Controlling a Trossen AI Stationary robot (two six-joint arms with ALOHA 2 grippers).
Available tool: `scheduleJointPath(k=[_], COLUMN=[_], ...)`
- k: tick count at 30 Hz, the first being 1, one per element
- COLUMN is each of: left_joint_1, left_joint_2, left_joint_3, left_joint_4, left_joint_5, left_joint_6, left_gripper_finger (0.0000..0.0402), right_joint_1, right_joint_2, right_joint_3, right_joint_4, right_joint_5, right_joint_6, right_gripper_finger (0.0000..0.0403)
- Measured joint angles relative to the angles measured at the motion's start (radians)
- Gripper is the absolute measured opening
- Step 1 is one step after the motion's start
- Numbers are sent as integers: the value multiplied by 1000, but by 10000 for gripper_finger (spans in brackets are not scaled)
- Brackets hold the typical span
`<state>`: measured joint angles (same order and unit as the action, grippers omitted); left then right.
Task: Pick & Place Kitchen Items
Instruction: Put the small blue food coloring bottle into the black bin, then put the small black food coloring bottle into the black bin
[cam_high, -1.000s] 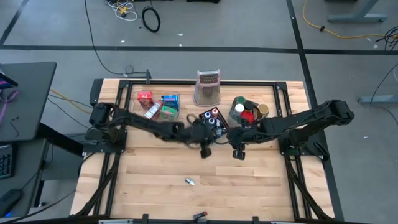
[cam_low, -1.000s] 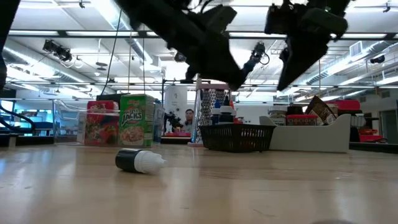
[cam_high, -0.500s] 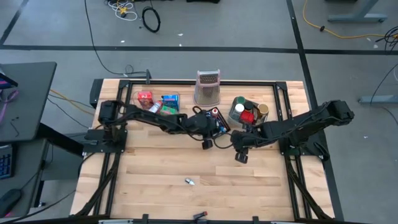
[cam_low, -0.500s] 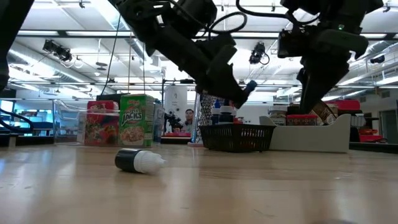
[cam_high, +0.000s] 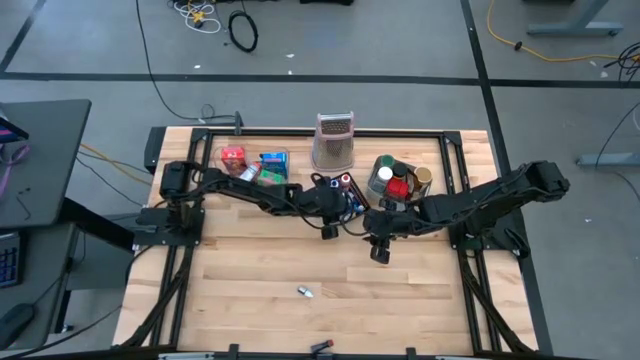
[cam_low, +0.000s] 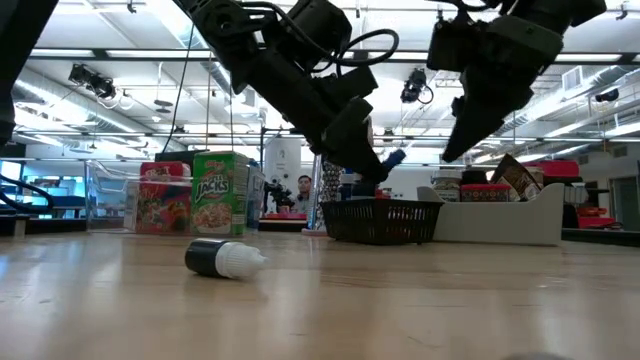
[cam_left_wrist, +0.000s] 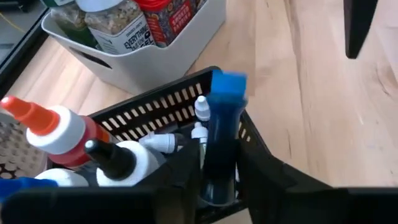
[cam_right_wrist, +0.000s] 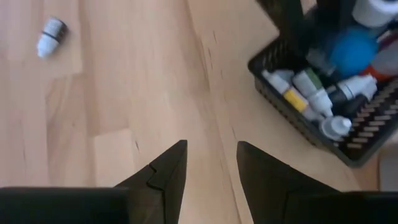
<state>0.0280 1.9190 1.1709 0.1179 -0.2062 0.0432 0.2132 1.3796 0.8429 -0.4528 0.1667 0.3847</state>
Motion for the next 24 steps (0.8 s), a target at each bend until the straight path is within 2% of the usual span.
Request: scheduleJointPath(k=[4, 8, 12, 15, 19, 21, 24], left_joint_1=[0, 0, -9, -28, -55, -79, -140], left_joint_2=[0, 0, -21, -84, -207, -278, -383], left_joint_3=[0, 0, 0, 0, 0, 0, 0], left_joint_4=[-1, 1, -20, -64, -228, -300, -368], left_joint_5=[-2, -3, 11, 15, 3, -40, -185], left_joint_6=[-3, -38, -44, -63, -135, -140, -143], left_gripper_finger=[146, 170, 176, 172, 162, 159, 157], right_joint_1=[0, 0, -1, 0, -1, -5, -16], right_joint_2=[0, 0, 0, 0, 0, 0, 0], right_joint_3=[0, 0, 0, 0, 0, 0, 0], right_joint_4=[32, 34, 74, 144, 241, 287, 357], right_joint_5=[-2, -2, 0, 0, 1, 1, 0], right_joint_6=[-18, -89, -170, -239, -267, -270, -301], right_gripper_finger=[149, 149, 149, 149, 149, 149, 149])
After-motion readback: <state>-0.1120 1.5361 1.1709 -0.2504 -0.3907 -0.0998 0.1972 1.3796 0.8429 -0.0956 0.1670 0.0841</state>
